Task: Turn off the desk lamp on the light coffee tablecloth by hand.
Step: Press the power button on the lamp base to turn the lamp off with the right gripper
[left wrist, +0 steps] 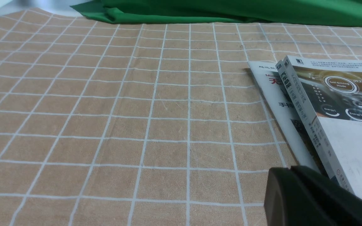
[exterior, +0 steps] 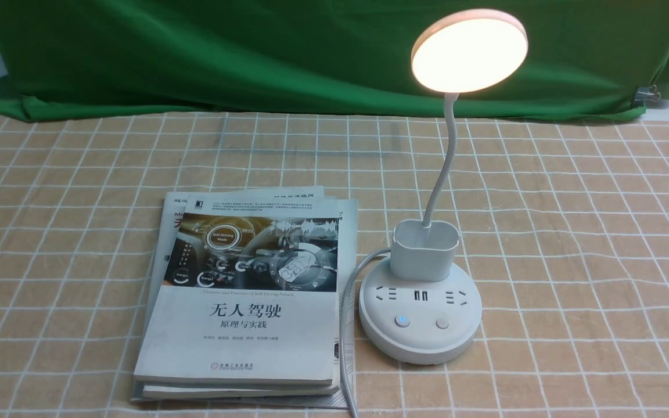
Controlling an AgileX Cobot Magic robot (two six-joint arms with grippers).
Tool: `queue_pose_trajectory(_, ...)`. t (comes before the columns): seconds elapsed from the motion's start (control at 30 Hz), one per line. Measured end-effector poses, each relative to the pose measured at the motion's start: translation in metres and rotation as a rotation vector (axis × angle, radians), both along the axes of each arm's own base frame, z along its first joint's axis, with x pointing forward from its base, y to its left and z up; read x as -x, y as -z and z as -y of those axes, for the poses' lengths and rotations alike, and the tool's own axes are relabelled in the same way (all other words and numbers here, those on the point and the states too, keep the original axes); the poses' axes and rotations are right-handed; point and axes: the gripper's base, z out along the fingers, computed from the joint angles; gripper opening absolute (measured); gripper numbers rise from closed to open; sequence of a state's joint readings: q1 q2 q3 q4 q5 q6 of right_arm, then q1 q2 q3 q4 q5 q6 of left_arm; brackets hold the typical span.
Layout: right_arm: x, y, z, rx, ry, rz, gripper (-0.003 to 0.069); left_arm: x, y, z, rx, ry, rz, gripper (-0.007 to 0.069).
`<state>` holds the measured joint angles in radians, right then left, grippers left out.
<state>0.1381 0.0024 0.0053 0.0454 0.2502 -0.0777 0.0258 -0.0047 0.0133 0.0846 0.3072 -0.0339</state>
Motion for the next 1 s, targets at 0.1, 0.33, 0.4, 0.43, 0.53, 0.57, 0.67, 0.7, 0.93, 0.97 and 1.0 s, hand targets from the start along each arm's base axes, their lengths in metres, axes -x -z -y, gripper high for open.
queue_pose_trajectory(0.1, 0.0, 0.0, 0.0, 0.037, -0.005, 0.006, 0.0239, 0.0, 0.0, 0.0, 0.0, 0.0, 0.0, 0.0004)
queue_pose_trajectory(0.33, 0.0, -0.002, 0.0, 0.055, -0.007, 0.027, 0.0239, 0.0, 0.0, 0.0, 0.0, 0.0, 0.0, 0.0004)
queue_pose_trajectory(0.4, 0.0, -0.003, 0.0, 0.043, -0.005, 0.036, 0.0239, 0.0, 0.0, 0.0, 0.0, 0.0, 0.0, 0.0004)
queue_pose_trajectory(0.43, -0.001, -0.003, 0.0, 0.025, -0.003, 0.042, 0.0239, 0.0, 0.0, 0.0, 0.0, 0.0, 0.0, 0.0004)
queue_pose_trajectory(0.53, -0.001, -0.009, 0.0, -0.109, 0.013, 0.085, 0.0239, 0.0, 0.0, 0.0, 0.001, 0.0, 0.0, 0.0004)
queue_pose_trajectory(0.57, -0.001, -0.012, 0.0, -0.165, 0.019, 0.108, 0.0239, 0.0, 0.0, 0.0, 0.001, 0.0, 0.0, 0.0004)
queue_pose_trajectory(0.67, -0.001, -0.021, 0.001, -0.385, 0.029, 0.175, 0.0239, 0.0, 0.0, 0.0, 0.001, 0.0, 0.0, 0.0004)
queue_pose_trajectory(0.7, -0.001, -0.024, 0.001, -0.439, 0.028, 0.198, 0.0239, 0.0, 0.0, 0.0, 0.001, 0.0, 0.0, 0.0004)
queue_pose_trajectory(0.93, 0.0, -0.032, 0.002, -0.616, 0.015, 0.265, 0.0213, 0.0, 0.0, 0.0, 0.001, 0.0, 0.0, 0.0004)
queue_pose_trajectory(0.97, 0.0, -0.032, 0.002, -0.622, 0.017, 0.255, 0.0199, 0.0, 0.0, 0.0, 0.001, 0.0, 0.0, 0.0004)
queue_pose_trajectory(1.0, -0.001, -0.031, 0.001, -0.62, 0.025, 0.214, 0.0162, 0.0, 0.0, 0.0, 0.001, 0.0, 0.0, 0.0004)
